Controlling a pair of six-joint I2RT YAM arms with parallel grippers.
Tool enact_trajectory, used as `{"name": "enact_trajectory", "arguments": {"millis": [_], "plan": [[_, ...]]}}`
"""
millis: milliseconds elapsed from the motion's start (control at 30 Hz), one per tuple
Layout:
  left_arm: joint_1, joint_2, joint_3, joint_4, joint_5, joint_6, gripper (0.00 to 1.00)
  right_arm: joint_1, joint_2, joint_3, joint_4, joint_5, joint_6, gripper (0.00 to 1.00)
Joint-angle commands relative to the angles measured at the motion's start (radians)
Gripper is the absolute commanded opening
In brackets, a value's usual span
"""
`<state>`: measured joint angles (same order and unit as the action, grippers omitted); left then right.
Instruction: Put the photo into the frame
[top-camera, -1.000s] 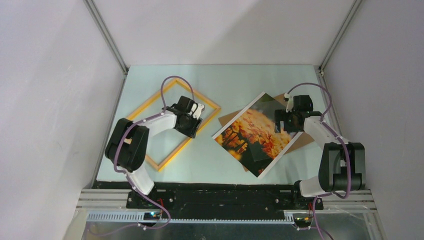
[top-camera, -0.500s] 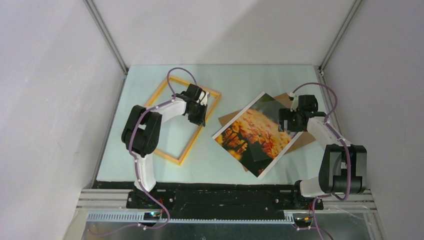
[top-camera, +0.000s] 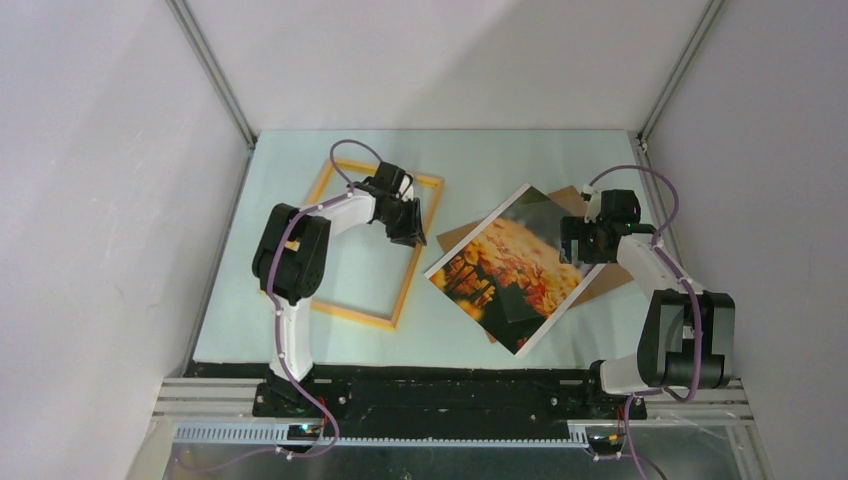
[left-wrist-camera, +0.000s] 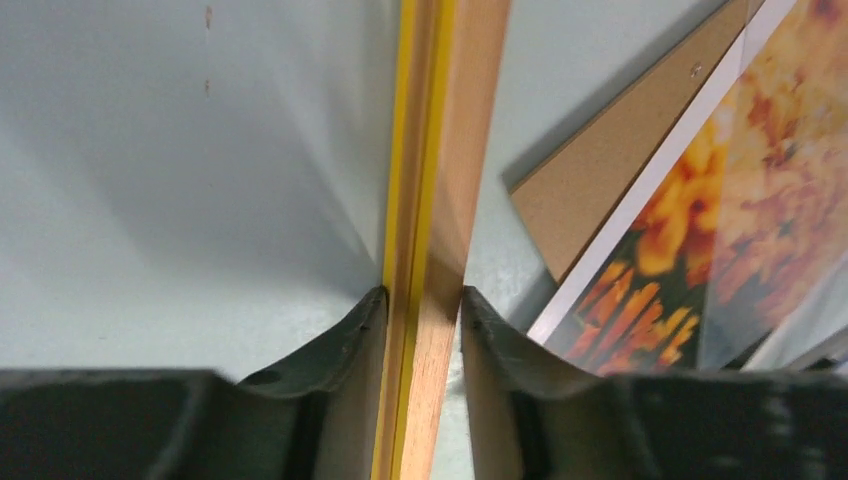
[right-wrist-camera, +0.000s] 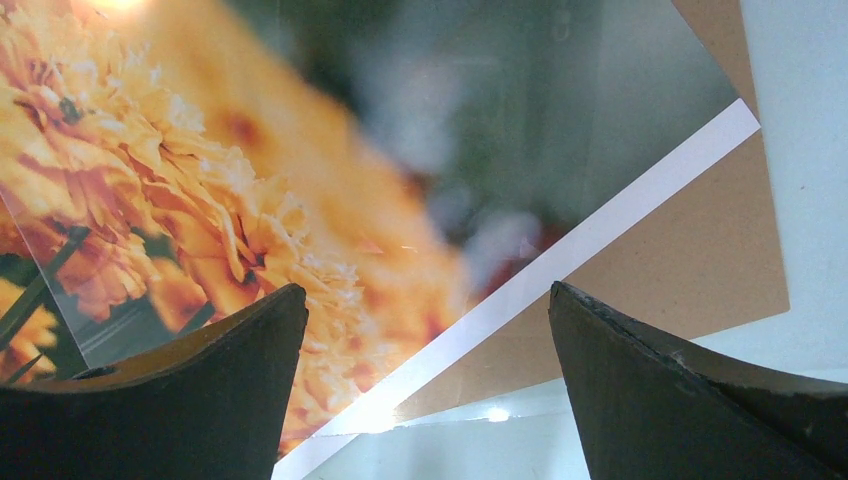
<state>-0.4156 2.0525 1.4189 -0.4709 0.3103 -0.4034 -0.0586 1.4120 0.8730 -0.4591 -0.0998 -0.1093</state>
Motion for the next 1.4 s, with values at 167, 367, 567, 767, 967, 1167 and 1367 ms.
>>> {"name": "enact_trajectory", "arguments": {"millis": [167,367,567,767,967,1167,1367], "plan": [[0.012,-0.096,-0.058,-0.042,0.026,0.021,0.74,0.029,0.030,0.074,-0.018,0.030,-0.077,0.95],[0.018,-0.198,-0.059,-0.047,-0.042,0.126,0.90,0.049,0.166,0.168,-0.049,0.066,-0.126,0.94],[0.020,-0.269,-0.075,-0.047,-0.067,0.208,0.90,0.093,0.318,0.272,-0.075,0.074,-0.158,0.92],[0.021,-0.314,-0.067,-0.047,-0.071,0.282,0.90,0.181,0.418,0.336,-0.122,0.089,-0.222,0.90],[0.021,-0.326,-0.039,-0.049,-0.053,0.312,0.91,0.292,0.457,0.341,-0.169,0.100,-0.274,0.88],[0.021,-0.320,-0.031,-0.049,0.001,0.319,0.91,0.391,0.473,0.340,-0.241,0.050,-0.324,0.86],[0.016,-0.289,-0.003,-0.049,0.063,0.322,0.91,0.440,0.455,0.317,-0.289,0.026,-0.369,0.80]]}}
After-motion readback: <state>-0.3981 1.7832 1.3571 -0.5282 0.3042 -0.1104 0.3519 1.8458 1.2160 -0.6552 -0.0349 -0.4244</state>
